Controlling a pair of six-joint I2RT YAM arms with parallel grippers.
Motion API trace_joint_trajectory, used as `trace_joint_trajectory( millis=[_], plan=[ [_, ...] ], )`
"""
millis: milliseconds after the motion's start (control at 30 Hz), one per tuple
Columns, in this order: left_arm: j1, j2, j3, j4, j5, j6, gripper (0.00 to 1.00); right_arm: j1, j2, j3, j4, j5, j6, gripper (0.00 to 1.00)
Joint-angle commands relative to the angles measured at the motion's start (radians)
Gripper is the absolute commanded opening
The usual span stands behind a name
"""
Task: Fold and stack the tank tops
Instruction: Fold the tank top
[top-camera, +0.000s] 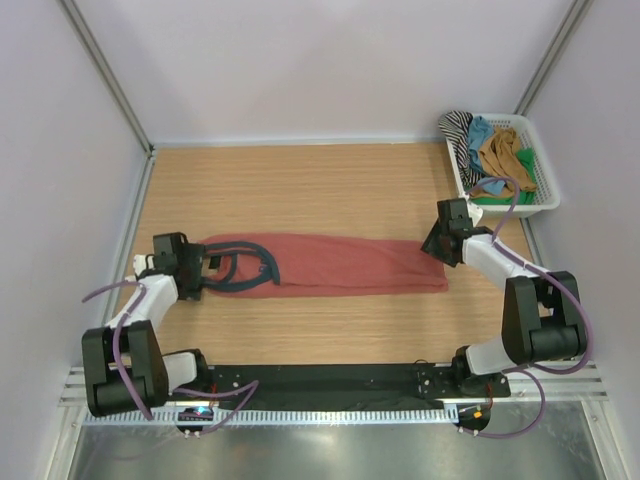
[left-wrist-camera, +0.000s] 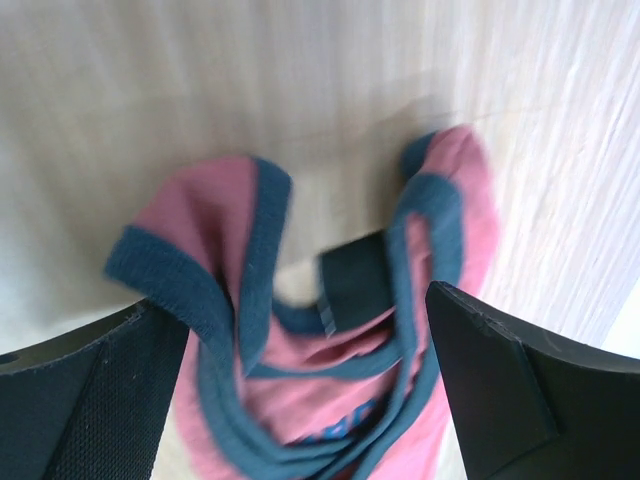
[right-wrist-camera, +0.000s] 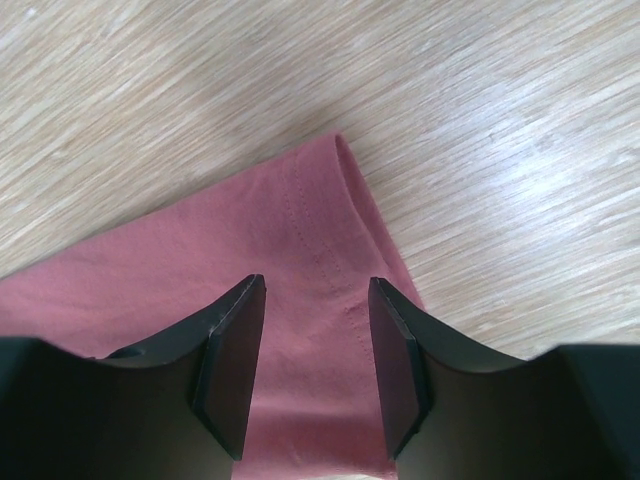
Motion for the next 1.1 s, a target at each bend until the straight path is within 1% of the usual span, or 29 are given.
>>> trace_joint_trajectory(
  millis=[0,100,200,233,267,300,333,367,400,433,467,500,533,567,633,667,733,767,800,833,933,967,1000,1033,1067],
  plan=[
    [0.002,0.124,0.048,0.015,-0.079,-0.01,1.0,0.005,-0.02,-0.006,-0.01,0.04,0.008,0.52],
    [0.002,0.196,0.126,0.013,-0.075,-0.015,0.99,0.003,-0.009,-0.01,-0.025,0.058,0.008,0.55],
    [0.002,0.317,0.215,0.01,-0.026,-0.004,0.99,0.005,-0.017,-0.029,-0.024,0.055,0.006,0.55],
    [-0.001,0.387,0.241,0.003,0.003,0.001,1.0,0.005,-0.02,-0.03,-0.021,0.058,0.005,0.56],
    [-0.003,0.42,0.269,-0.023,0.014,0.007,0.99,0.003,-0.022,-0.035,-0.022,0.06,0.006,0.56],
    [-0.001,0.452,0.33,-0.043,0.022,0.016,0.96,0.003,-0.023,-0.035,-0.021,0.058,0.006,0.56],
    [-0.01,0.521,0.362,-0.057,0.028,0.043,0.91,0.005,-0.026,-0.035,-0.025,0.061,0.006,0.56],
    [-0.012,0.549,0.416,-0.079,0.039,0.054,0.81,0.003,-0.028,-0.035,-0.028,0.063,0.006,0.56],
    [-0.02,0.578,0.439,-0.083,0.05,0.066,0.73,0.003,-0.025,-0.035,-0.03,0.067,0.006,0.56],
    [-0.023,0.598,0.455,-0.085,0.059,0.077,0.63,0.005,-0.02,-0.035,-0.041,0.07,0.006,0.56],
    [-0.026,0.635,0.482,-0.073,0.074,0.083,0.44,0.003,-0.017,-0.036,-0.045,0.083,0.008,0.56],
    [-0.027,0.649,0.496,-0.065,0.08,0.091,0.35,0.005,-0.011,-0.036,-0.051,0.096,0.014,0.55],
    [-0.03,0.661,0.511,-0.053,0.089,0.112,0.15,0.003,-0.003,-0.036,-0.064,0.112,0.02,0.55],
    [-0.03,0.698,0.549,-0.05,0.099,0.117,0.0,0.003,0.01,-0.036,-0.067,0.118,0.02,0.55],
    [-0.03,0.744,0.602,-0.051,0.126,0.128,0.0,0.003,0.02,-0.036,-0.074,0.118,0.019,0.54],
    [-0.03,0.77,0.673,-0.062,0.135,0.142,0.0,0.003,0.024,-0.038,-0.078,0.113,0.019,0.53],
    [-0.036,0.845,0.747,-0.089,0.137,0.146,0.0,0.007,0.021,-0.047,-0.087,0.106,0.019,0.53],
    [-0.038,0.894,0.818,-0.09,0.137,0.142,0.0,0.01,0.008,-0.056,-0.088,0.098,0.023,0.51],
    [-0.046,0.919,0.853,-0.088,0.174,0.137,0.0,0.013,-0.002,-0.079,-0.087,0.074,0.022,0.49],
    [-0.05,0.94,0.926,-0.09,0.182,0.131,0.0,0.019,-0.012,-0.094,-0.085,0.06,0.026,0.47],
    [-0.078,1.04,1.037,-0.09,0.206,0.096,0.0,0.074,-0.057,-0.148,-0.084,-0.012,0.066,0.35],
    [-0.087,1.064,1.118,-0.09,0.208,0.09,0.0,0.133,-0.068,-0.157,-0.085,-0.009,0.08,0.32],
    [-0.11,1.113,1.16,-0.093,0.208,0.09,0.0,0.175,-0.078,-0.16,-0.111,0.006,0.118,0.29],
    [-0.119,1.133,1.238,-0.126,0.209,0.086,0.0,0.213,-0.083,-0.161,-0.12,0.021,0.135,0.25],
    [-0.13,1.15,1.269,-0.143,0.205,0.083,0.0,0.25,-0.085,-0.162,-0.128,0.026,0.156,0.18]
  ],
)
